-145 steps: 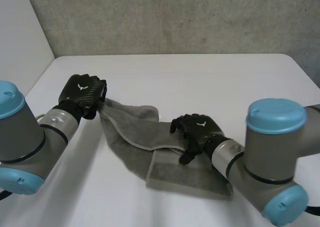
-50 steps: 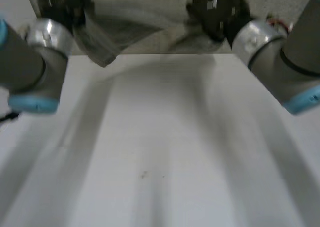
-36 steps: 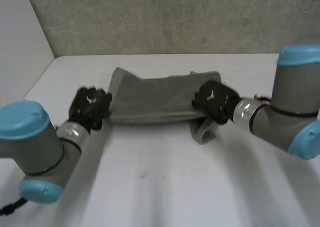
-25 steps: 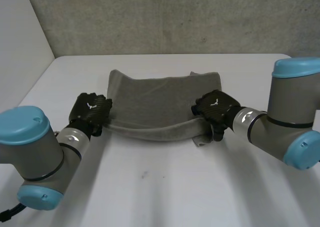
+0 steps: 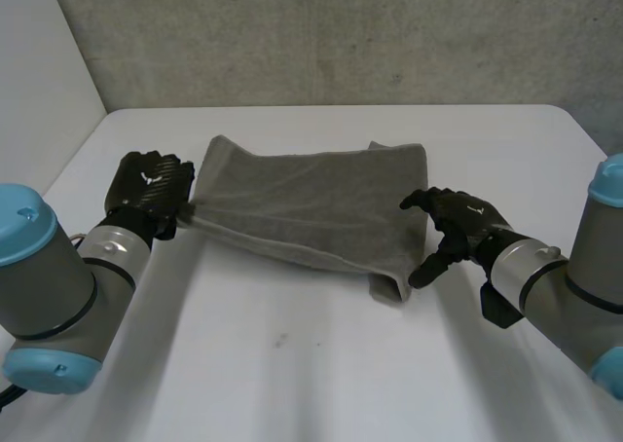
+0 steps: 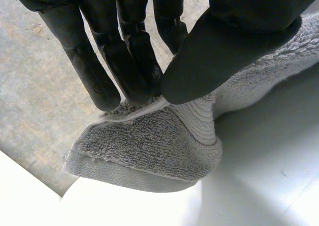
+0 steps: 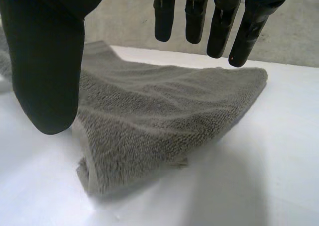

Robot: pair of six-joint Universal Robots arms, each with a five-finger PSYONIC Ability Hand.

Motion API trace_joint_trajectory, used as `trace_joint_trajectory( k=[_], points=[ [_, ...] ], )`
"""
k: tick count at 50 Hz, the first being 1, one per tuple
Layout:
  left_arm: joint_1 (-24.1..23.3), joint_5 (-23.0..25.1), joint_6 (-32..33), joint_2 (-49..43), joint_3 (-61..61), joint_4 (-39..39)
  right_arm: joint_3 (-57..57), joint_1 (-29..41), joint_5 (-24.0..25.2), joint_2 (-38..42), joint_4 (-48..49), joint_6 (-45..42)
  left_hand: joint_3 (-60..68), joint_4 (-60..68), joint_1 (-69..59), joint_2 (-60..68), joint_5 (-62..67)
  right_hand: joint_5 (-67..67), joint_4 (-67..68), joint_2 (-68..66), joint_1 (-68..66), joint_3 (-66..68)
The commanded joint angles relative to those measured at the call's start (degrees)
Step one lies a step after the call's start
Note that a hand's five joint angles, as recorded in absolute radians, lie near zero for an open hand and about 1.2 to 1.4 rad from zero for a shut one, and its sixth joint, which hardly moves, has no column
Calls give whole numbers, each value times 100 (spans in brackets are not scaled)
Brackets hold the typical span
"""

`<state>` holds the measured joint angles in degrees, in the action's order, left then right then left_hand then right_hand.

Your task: Fold the towel.

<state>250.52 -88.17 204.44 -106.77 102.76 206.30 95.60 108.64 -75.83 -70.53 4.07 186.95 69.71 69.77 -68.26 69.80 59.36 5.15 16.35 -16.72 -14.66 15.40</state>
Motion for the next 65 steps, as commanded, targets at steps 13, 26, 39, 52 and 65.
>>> trace_joint_trajectory(
  k=[13, 26, 39, 52, 65],
  points=[
    [-56, 1, -1, -2, 130, -11, -508, 763, -635, 1208, 366, 922, 1029, 1023, -1174, 1020, 1064, -120, -239, 277, 71, -144],
    [-3, 1, -1, 7, 148, -11, -560, 860, -1021, 1515, 1069, 449, 1029, 1023, -1174, 1020, 1064, 299, 180, -143, -349, 275],
    [120, -34, -10, 59, 156, -11, -306, 545, -1470, 1411, 1184, -607, 1029, 1023, -1174, 1020, 1064, 5500, 5381, -5343, -5550, 5476],
    [-108, -16, 17, 209, 235, -186, -490, 429, -547, -154, 797, -1530, 1029, 1023, -1174, 1020, 1064, 6485, 6365, -6328, -6534, 6460],
    [-161, 10, 70, 298, 156, -1337, -1598, 464, -625, -24, -3103, -5701, 1029, 1023, -1174, 1020, 1064, 6485, 6365, -6328, -6534, 6460]
  ],
)
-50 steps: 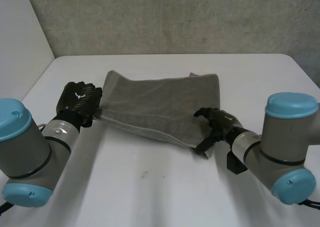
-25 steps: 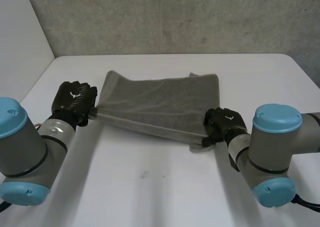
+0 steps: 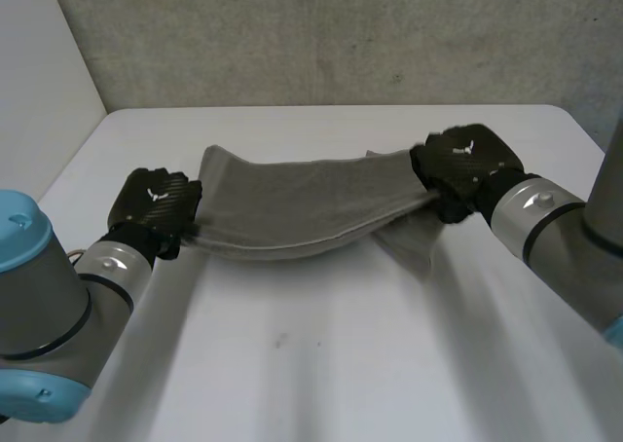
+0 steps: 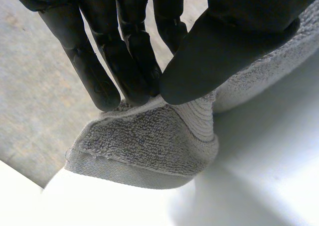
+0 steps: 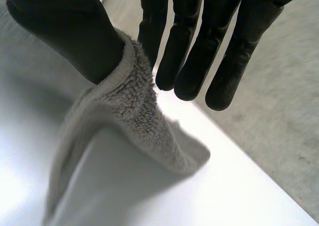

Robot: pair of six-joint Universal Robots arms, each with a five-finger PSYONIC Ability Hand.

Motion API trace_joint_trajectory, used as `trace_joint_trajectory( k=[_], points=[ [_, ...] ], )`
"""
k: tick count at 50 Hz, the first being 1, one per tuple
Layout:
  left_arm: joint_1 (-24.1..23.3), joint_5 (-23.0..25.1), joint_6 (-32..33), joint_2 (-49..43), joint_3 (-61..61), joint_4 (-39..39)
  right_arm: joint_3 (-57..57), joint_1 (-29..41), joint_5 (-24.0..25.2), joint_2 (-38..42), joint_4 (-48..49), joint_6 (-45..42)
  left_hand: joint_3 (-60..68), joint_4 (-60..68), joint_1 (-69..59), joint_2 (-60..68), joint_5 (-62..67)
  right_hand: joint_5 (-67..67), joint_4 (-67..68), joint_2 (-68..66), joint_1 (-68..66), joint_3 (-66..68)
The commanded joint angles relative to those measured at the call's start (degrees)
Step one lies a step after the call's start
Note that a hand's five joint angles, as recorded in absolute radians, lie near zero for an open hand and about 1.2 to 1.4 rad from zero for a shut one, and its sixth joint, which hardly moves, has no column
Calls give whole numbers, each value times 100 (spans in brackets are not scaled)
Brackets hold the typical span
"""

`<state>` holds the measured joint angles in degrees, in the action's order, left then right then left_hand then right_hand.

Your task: Fold the towel.

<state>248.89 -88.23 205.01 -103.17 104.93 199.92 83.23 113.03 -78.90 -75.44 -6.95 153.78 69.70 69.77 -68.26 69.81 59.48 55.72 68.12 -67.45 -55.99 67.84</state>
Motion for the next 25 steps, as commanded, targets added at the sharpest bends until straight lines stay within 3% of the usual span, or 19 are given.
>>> trace_joint_trajectory(
  k=[1, 7, 15, 17, 18, 20, 21, 22, 23, 25],
  points=[
    [1, 16, 13, -63, -61, -700, -360, 26, -318, 469, -2004, -2388, 1030, 1023, -1174, 1019, 1052, 1428, 1188, -1255, -2401, 1216],
    [-60, 16, 179, -713, -272, -805, -386, 78, -740, 1181, -1898, -2555, 1030, 1023, -1174, 1019, 1052, 1428, 1188, -1255, -2401, 1216],
    [-69, 25, 874, -1522, -1520, -770, -1353, 184, -1312, 1734, -773, -2696, 1030, 1023, -1174, 1019, 1052, 1428, 1188, -1255, -2401, 1216],
    [-78, 25, 1023, -1592, -2463, -718, -2227, 193, -1609, 1831, -74, -2949, 1030, 1023, -1174, 1019, 1052, 1428, 1188, -1255, -2401, 1216],
    [-78, 25, 1023, -1592, -2469, -717, -2232, 193, -1610, 1831, -70, -2950, 1030, 1023, -1174, 1019, 1052, 1428, 1188, -1255, -2401, 1216],
    [-78, -1, 1023, -1636, -3093, -638, -3019, 201, -1646, 1831, 1049, -3257, 1030, 1023, -1174, 1019, 1052, 1428, 1188, -1255, -2401, 1216],
    [-87, -10, 997, -1688, -3789, -508, -3023, 201, -1646, 1831, 1055, -3258, 1030, 1023, -1174, 1019, 1052, 1428, 1188, -1255, -2401, 1216],
    [-95, -45, 988, -1724, -4449, -350, -3266, 219, -1602, 1788, 1795, -3389, 1030, 1023, -1174, 1019, 1052, 1428, 1188, -1255, -2401, 1216],
    [-95, -45, 988, -1724, -4455, -348, -3269, 219, -1602, 1787, 1802, -3390, 1030, 1023, -1174, 1019, 1052, 1428, 1188, -1255, -2401, 1216],
    [-104, -115, 944, -1715, -5479, 141, -3348, 245, -1348, 1578, 3271, -3574, 1030, 1023, -1174, 1019, 1052, 1428, 1188, -1255, -2401, 1216]
  ],
)
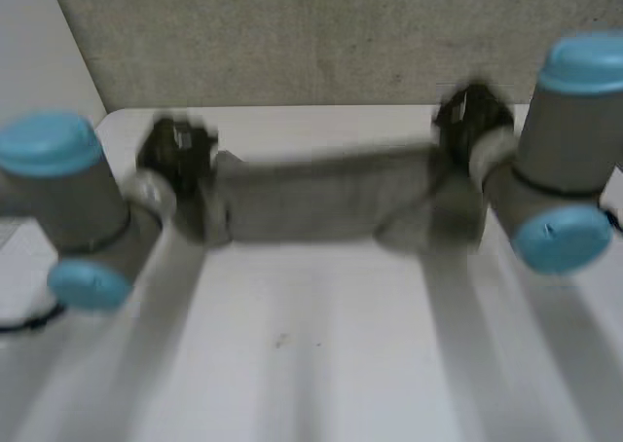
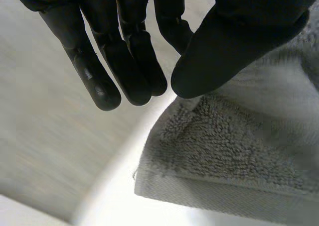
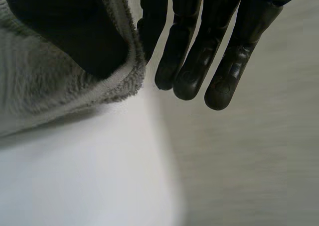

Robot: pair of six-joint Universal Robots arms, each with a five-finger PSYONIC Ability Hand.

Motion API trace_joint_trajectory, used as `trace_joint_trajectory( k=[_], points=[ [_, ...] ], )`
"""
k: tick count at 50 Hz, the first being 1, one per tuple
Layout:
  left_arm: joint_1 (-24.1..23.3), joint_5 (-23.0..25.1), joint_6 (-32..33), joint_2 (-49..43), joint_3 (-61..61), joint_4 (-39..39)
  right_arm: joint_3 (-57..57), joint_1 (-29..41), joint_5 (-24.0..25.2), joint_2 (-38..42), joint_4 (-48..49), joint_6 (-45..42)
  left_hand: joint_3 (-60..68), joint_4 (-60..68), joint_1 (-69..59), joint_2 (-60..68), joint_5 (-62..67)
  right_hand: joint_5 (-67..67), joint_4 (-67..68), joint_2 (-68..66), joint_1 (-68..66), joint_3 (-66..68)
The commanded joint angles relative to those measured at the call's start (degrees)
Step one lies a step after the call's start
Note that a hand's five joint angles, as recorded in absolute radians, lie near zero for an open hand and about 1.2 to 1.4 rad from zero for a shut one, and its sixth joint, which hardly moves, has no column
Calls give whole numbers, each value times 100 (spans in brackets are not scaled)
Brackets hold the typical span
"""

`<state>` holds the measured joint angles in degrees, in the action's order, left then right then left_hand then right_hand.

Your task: Fold the towel.

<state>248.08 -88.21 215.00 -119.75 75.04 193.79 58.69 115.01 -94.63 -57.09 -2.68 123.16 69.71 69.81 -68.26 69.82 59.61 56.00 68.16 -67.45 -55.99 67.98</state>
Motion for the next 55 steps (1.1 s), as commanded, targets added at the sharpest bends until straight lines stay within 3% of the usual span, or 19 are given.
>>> trace_joint_trajectory(
  k=[1, 3, 5, 10, 17, 20, 29, 30, 31, 33, 34, 36, 38, 47, 55],
  points=[
    [-23, -117, -54, -57, -2495, 757, -895, 47, 225, -259, 2852, -512, 1029, 1019, -1174, 1018, 1039, 1400, 1184, -1255, -2401, 1202],
    [-23, -187, -116, 4, -2679, 1047, -589, 47, 671, -617, 3597, -556, 1029, 1019, -1174, 1018, 1039, 1400, 1184, -1255, -2401, 1202],
    [21, -345, -326, 223, -2592, 1458, -361, 47, 935, -784, 3582, -530, 1029, 1019, -1174, 1018, 1039, 1400, 1184, -1255, -2401, 1202],
    [82, -363, -581, 557, -1463, 1495, 307, 39, 1499, -1031, 2891, -521, 1029, 1019, -1174, 1018, 1039, 1400, 1184, -1255, -2401, 1202],
    [91, -214, -599, 813, 704, 1680, 1012, -23, 1641, -918, 1121, -529, 1029, 1019, -1174, 1018, 1039, 1400, 1184, -1255, -2401, 1202],
    [153, 93, -582, 752, 1984, 2153, 1599, -32, 1676, -594, 392, -512, 1029, 1019, -1174, 1018, 1039, 1400, 1184, -1255, -2401, 1202],
    [188, 199, -555, 206, 2893, 2374, 2304, -67, 1667, 155, 505, -468, 1029, 1019, -1174, 1018, 1039, 1188, 971, -1042, -2188, 990],
    [188, 199, -555, 189, 2936, 2365, 2374, -58, 1667, 224, 549, -398, 1029, 1019, -1174, 1018, 1039, 22, -195, 124, -1023, -176],
    [188, 199, -555, 189, 2937, 2365, 2375, -58, 1667, 225, 549, -398, 1029, 1019, -1174, 1018, 1039, 10, -206, 135, -1011, -188],
    [214, 199, -564, 232, 3016, 2330, 2462, -67, 1658, 208, 689, 92, 1029, 1019, -1174, 1018, 1039, -1598, -1814, 1744, 597, -1796],
    [214, 199, -564, 233, 3016, 2330, 2463, -67, 1658, 207, 690, 95, 1029, 1019, -1174, 1018, 1039, -1604, -1821, 1750, 604, -1802],
    [319, 199, -564, 390, 3034, 2321, 2550, -76, 1597, 59, 847, 908, 1029, 1019, -1174, 1018, 1039, -3345, -3562, 3491, 2345, -3543],
    [355, 199, -573, 495, 3051, 2321, 2620, -84, 1570, -99, 909, 1312, 1029, 1019, -1174, 1018, 1039, -3854, -4070, 3999, 2853, -4052],
    [399, 191, -599, 655, 3078, 2286, 3270, -549, 1518, -908, 1226, 3405, 1029, 1019, -1174, 1018, 1039, -4498, -4715, 4644, 3497, -4696],
    [460, 191, -599, 698, 3139, 2277, 3613, -1103, 1631, -970, 972, 3909, 1029, 1019, -1174, 1018, 1039, -4464, -4681, 4610, 3464, -4662]
  ],
)
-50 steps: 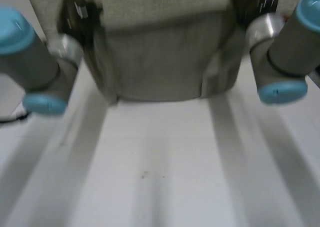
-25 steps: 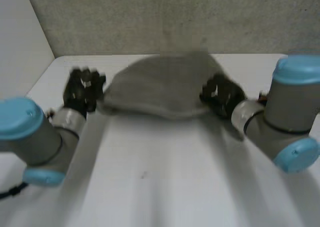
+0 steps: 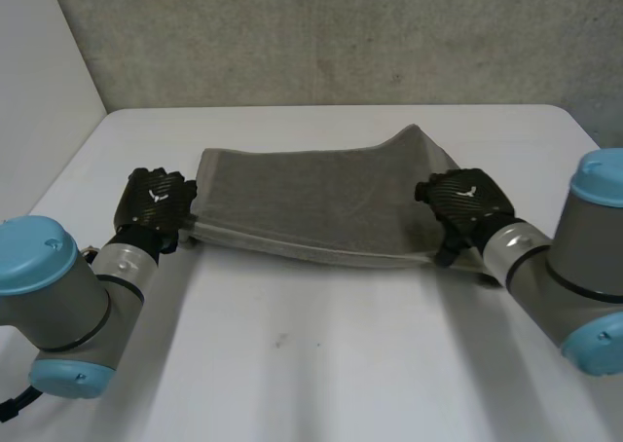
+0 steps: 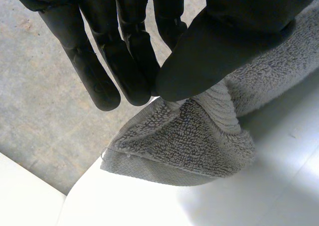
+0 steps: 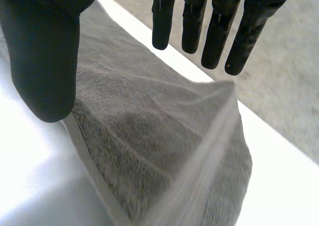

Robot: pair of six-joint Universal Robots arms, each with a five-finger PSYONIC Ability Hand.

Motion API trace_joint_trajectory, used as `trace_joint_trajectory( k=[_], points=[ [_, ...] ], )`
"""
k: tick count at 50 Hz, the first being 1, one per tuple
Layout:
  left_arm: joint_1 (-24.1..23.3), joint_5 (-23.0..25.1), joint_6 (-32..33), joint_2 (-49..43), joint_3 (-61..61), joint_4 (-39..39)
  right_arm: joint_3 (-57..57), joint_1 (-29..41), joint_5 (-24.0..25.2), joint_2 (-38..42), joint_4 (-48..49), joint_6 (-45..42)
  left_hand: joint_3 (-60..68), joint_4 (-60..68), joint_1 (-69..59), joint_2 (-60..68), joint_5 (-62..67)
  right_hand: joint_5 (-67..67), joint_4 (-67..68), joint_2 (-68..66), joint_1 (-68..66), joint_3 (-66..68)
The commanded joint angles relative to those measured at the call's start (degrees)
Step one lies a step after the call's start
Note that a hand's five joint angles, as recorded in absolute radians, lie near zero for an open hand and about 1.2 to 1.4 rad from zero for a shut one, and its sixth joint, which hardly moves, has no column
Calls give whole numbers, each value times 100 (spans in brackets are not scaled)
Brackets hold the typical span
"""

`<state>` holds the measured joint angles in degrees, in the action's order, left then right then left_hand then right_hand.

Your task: Fold the towel.

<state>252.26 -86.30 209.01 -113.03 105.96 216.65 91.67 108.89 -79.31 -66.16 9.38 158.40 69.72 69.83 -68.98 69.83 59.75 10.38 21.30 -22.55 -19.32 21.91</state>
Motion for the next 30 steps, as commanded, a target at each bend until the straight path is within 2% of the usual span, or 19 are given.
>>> trace_joint_trajectory(
  k=[1, 6, 13, 19, 22, 24, 25, 27, 30],
  points=[
    [43, -1, -1, 26, 48, -8, 317, -491, 100, -64, -235, 384, 1028, 1017, -1102, 1017, 1025, 98, 5, 120, -203, -56],
    [87, -1, -9, 97, 83, -8, 563, -869, 197, -99, -340, 358, 1028, 1017, -1102, 1017, 1025, 131, 39, 86, -237, -22],
    [69, 8, -27, 106, 83, -43, 923, -1326, 679, -90, -182, 331, 1028, 1017, -1102, 1017, 1025, 248, 156, -31, -354, 95],
    [69, 8, -27, 106, 83, -44, 888, -1405, 715, 94, 205, 331, 1028, 1017, -1102, 1017, 1025, 703, 611, -486, -809, 550],
    [69, 8, -27, 106, 83, -44, 853, -1441, 707, 235, 495, 331, 1028, 1017, -1102, 1017, 1025, 1443, 1351, -1226, -1549, 1290],
    [78, 8, -27, 106, 83, -52, 783, -1519, 698, 357, 670, 331, 1028, 1017, -1102, 1017, 1025, 3466, 3374, -3249, -3572, 3313],
    [78, 8, -27, 106, 83, -52, 782, -1520, 698, 358, 671, 331, 1028, 1017, -1102, 1017, 1025, 3479, 3386, -3261, -3584, 3325],
    [78, 8, -27, 106, 83, -61, 643, -1572, 680, 489, 715, 349, 1028, 1017, -1102, 1017, 1025, 5437, 5344, -5219, -5542, 5284],
    [78, -1, -27, 106, 83, -88, 554, -1599, 672, 542, 671, 349, 1028, 1017, -1102, 1017, 1025, 5962, 5870, -5745, -6068, 5809]
  ],
)
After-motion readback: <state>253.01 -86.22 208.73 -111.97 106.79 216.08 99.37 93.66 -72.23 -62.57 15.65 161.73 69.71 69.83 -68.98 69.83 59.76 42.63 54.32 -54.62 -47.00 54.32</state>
